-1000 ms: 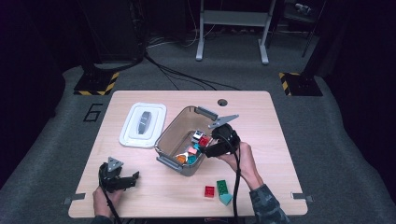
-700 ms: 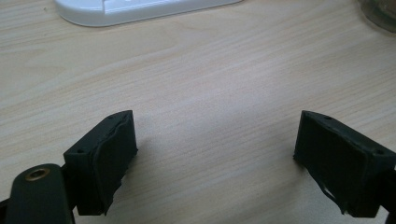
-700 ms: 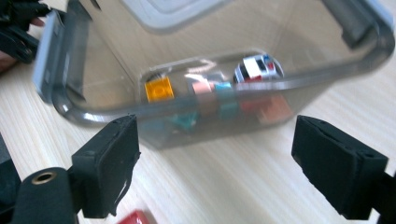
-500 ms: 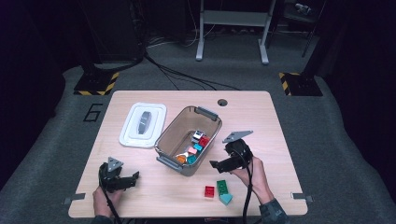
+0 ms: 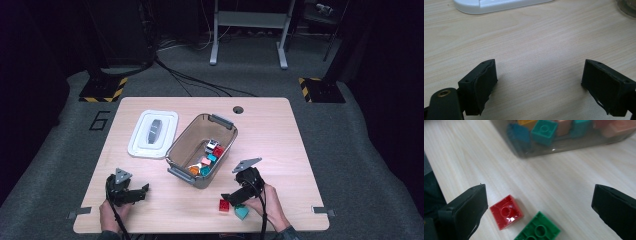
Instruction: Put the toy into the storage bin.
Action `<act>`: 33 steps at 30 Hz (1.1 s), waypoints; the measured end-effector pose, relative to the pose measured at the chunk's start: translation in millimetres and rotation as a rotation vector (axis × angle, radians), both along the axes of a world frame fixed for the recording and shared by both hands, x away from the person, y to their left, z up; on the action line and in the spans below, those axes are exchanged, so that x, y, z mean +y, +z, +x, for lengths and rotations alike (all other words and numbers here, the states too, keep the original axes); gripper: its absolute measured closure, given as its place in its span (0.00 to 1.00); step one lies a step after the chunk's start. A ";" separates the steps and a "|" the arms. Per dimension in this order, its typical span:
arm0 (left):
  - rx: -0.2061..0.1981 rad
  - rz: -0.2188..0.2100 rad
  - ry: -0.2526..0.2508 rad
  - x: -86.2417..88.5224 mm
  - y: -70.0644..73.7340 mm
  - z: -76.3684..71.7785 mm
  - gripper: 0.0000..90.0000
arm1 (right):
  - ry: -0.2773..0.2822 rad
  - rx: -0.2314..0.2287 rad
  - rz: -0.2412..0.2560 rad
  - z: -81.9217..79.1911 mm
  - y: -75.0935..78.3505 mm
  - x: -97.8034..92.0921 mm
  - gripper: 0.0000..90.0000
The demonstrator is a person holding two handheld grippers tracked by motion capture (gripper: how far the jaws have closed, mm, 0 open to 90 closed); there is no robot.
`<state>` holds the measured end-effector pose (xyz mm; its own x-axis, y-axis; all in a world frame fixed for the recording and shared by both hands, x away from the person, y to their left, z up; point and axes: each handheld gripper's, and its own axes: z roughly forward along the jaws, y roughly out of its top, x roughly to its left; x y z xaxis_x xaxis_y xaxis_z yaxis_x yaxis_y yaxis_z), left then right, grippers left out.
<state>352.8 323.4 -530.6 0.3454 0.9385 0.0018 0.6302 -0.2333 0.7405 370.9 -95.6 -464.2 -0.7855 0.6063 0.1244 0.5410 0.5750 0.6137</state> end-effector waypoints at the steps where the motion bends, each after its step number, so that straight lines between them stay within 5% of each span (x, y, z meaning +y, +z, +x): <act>1: 0.000 0.000 0.000 0.0 0.0 0.0 0.14 | 0.001 0.006 -0.002 -1.8 -2.0 2.5 0.00; 10: 0.000 0.000 0.000 0.0 0.0 0.0 0.14 | 0.088 0.000 -0.056 -15.3 -14.5 18.3 0.03; 25: 0.000 0.001 0.000 0.0 0.0 0.0 0.14 | 0.196 -0.014 -0.142 -26.4 -23.4 29.2 0.55; 33: 0.000 0.000 0.000 0.0 0.0 -0.1 0.14 | 0.180 -0.011 -0.164 -24.1 -24.6 31.0 0.60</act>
